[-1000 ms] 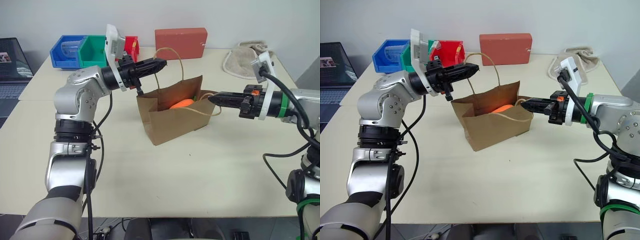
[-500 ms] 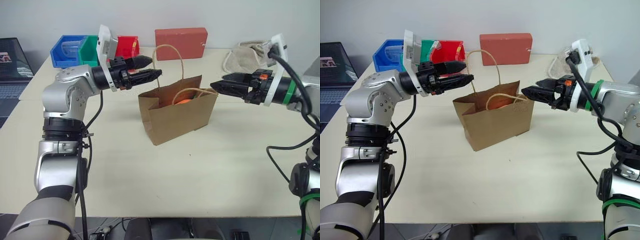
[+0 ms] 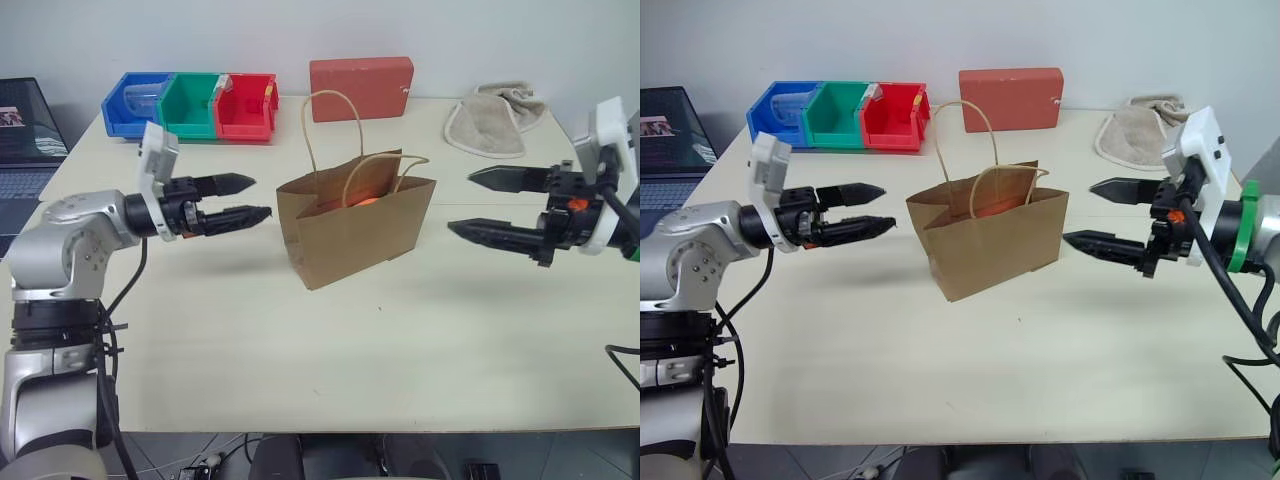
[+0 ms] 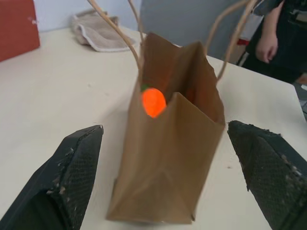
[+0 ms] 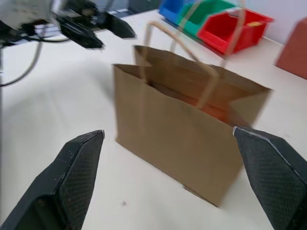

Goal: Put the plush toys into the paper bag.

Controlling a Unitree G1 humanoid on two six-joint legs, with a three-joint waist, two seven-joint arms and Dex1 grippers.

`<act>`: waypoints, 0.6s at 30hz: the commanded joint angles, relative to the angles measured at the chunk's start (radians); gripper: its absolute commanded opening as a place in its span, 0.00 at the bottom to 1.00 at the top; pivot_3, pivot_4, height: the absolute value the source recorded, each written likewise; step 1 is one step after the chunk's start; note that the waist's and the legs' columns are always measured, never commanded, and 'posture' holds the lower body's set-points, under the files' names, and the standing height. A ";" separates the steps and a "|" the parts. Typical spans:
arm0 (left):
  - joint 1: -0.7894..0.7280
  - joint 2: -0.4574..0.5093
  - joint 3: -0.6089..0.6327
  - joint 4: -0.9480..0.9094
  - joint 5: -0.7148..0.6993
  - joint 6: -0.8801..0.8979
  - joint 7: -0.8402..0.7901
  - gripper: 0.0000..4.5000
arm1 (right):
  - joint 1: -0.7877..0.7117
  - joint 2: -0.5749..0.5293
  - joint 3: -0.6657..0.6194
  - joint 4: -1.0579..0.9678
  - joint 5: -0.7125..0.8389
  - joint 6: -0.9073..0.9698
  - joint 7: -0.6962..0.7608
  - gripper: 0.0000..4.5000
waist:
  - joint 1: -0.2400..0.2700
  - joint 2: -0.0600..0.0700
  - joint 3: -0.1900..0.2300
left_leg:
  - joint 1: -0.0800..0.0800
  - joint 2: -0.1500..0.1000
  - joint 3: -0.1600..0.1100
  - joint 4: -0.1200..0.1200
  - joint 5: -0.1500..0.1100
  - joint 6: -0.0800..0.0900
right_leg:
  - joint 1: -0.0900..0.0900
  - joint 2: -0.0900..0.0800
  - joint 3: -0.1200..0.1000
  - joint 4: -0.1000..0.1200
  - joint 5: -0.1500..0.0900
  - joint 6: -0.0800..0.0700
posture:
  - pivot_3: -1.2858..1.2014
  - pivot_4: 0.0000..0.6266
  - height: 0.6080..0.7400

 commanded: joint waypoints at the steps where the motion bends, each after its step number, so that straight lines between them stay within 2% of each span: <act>1: -0.024 -0.036 -0.035 0.037 0.054 -0.089 0.009 0.99 | -0.020 -0.001 0.017 -0.058 0.054 -0.012 -0.017 1.00 | 0.005 0.000 0.000 | 0.000 0.000 0.000 0.000 0.000 0.000 | 0.000 0.000 0.000 0.000 0.000 0.000 | 0.52 0.24 1.00; 8: -0.030 -0.069 -0.066 0.041 0.075 -0.129 -0.014 0.99 | -0.002 -0.014 0.043 -0.095 0.108 -0.016 -0.052 1.00 | 0.004 0.000 0.000 | 0.000 0.000 0.000 -0.001 0.000 0.000 | -0.001 0.000 0.000 0.000 0.000 0.000 | 0.52 0.24 1.00; 18: 0.018 -0.014 -0.048 -0.058 0.024 -0.046 -0.055 0.99 | 0.038 -0.042 0.052 -0.114 0.145 -0.032 -0.073 1.00 | 0.004 0.000 0.000 | 0.000 0.000 0.000 -0.001 0.000 0.000 | -0.001 0.000 0.000 0.000 0.000 0.000 | 0.52 0.24 1.00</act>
